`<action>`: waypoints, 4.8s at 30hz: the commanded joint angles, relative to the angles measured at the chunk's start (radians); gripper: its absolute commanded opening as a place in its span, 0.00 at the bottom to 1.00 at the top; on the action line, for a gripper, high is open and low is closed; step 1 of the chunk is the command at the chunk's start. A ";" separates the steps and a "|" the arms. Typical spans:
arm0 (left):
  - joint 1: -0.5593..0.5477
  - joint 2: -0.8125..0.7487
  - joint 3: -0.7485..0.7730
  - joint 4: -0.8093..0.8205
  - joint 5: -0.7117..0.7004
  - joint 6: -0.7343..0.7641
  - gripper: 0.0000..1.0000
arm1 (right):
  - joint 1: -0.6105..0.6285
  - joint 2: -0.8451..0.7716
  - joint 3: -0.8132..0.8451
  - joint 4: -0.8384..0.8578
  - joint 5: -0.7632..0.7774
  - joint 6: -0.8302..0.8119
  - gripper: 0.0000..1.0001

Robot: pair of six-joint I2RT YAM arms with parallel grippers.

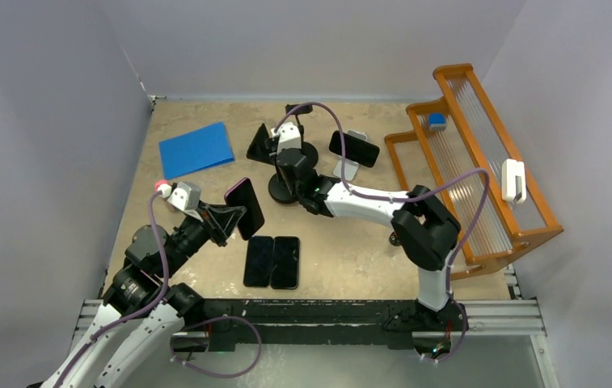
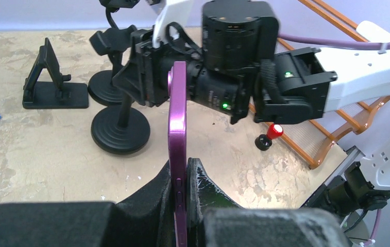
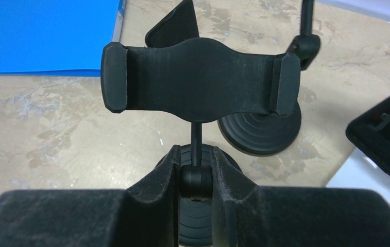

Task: Remove the phone from the phone stand
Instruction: Move the phone stand to the center of the board, then place the phone at the center of the board.

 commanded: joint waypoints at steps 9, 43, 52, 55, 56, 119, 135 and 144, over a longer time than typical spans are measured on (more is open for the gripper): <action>0.002 -0.006 0.021 0.084 -0.008 0.023 0.00 | -0.022 0.098 0.169 0.054 -0.030 -0.007 0.00; 0.001 0.027 -0.038 0.307 0.413 0.013 0.00 | 0.052 -0.995 -0.489 0.028 -0.612 0.099 0.90; 0.002 0.142 -0.034 0.543 0.761 -0.115 0.00 | 0.051 -1.133 -0.647 0.163 -0.849 0.215 0.91; 0.001 0.161 -0.020 0.555 0.789 -0.133 0.00 | 0.052 -1.113 -0.651 0.184 -0.860 0.224 0.90; 0.001 0.165 -0.020 0.564 0.794 -0.144 0.00 | 0.052 -1.103 -0.653 0.193 -0.870 0.229 0.90; 0.003 0.157 0.053 -0.009 -0.041 -0.100 0.71 | -0.052 -0.801 -0.920 0.029 -0.671 0.733 0.00; 0.003 0.167 0.053 -0.023 -0.007 -0.113 0.71 | -0.132 -0.550 -0.995 0.287 -0.826 0.900 0.00; 0.003 0.169 0.055 -0.026 -0.004 -0.118 0.71 | -0.134 -0.494 -1.001 0.265 -0.816 0.884 0.37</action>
